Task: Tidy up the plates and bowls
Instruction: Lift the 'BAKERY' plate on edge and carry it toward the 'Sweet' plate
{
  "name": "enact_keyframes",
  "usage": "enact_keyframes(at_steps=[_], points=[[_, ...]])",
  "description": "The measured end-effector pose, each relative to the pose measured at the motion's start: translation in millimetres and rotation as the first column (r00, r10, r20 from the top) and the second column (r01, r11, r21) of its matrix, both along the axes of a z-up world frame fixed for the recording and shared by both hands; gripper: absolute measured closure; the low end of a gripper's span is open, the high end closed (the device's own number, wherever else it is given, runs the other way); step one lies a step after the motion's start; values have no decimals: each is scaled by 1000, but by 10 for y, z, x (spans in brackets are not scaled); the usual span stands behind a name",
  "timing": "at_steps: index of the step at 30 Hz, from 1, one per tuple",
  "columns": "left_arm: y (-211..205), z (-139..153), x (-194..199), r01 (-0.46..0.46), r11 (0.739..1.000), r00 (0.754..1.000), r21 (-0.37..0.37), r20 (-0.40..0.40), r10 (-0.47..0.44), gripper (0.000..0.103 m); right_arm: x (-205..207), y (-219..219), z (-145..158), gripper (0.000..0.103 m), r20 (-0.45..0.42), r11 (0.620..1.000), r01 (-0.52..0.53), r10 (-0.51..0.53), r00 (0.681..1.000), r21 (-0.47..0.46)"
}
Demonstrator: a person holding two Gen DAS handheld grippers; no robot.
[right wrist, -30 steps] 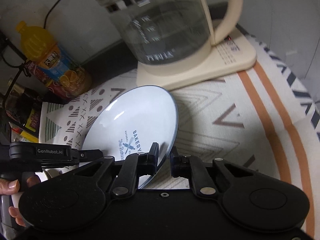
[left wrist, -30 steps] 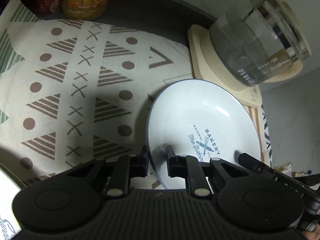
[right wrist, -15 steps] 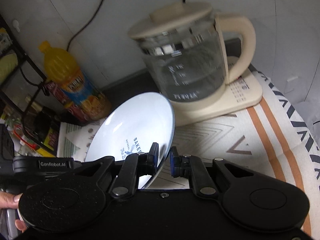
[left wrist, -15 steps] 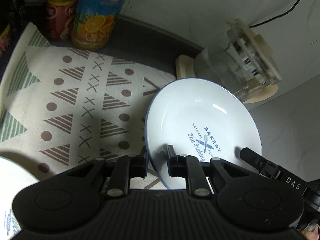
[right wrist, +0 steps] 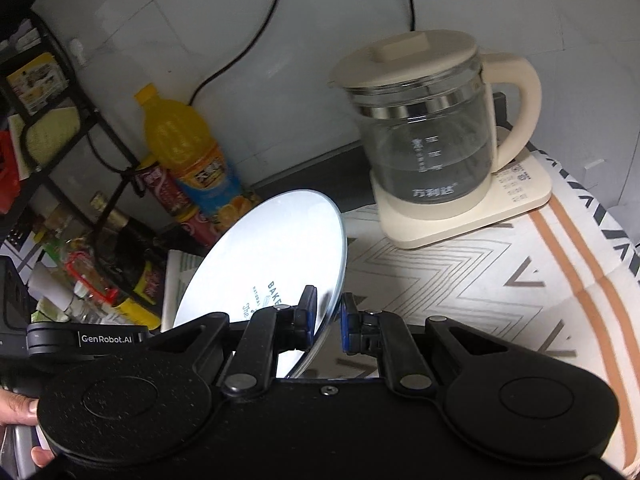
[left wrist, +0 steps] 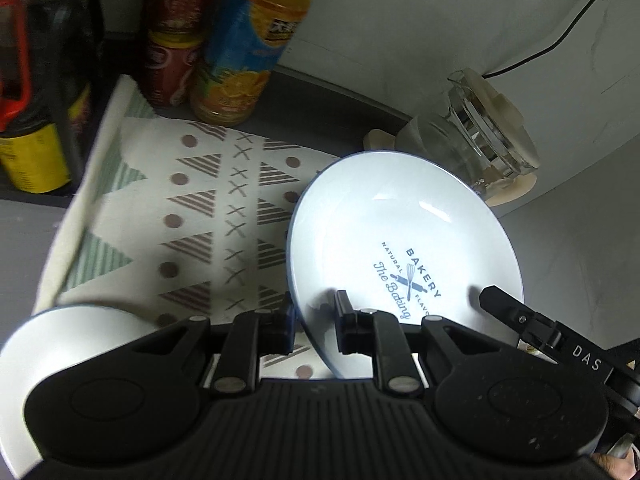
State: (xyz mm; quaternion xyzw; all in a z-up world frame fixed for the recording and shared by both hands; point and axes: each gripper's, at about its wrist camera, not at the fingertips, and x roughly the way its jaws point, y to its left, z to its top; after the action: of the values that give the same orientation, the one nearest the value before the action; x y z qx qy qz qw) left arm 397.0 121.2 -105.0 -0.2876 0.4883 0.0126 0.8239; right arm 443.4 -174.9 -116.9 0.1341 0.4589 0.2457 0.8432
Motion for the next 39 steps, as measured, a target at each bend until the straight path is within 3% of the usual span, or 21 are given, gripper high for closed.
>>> enact_keyframes(at_steps=[17, 39], points=[[424, 124, -625, 5, 1000, 1000, 31, -8, -5, 86, -592, 426, 116, 91, 0, 1000, -8, 8, 1000, 16], [785, -128, -1190, 41, 999, 997, 30, -71, -39, 86, -1257, 847, -38, 91, -40, 999, -12, 10, 999, -52]])
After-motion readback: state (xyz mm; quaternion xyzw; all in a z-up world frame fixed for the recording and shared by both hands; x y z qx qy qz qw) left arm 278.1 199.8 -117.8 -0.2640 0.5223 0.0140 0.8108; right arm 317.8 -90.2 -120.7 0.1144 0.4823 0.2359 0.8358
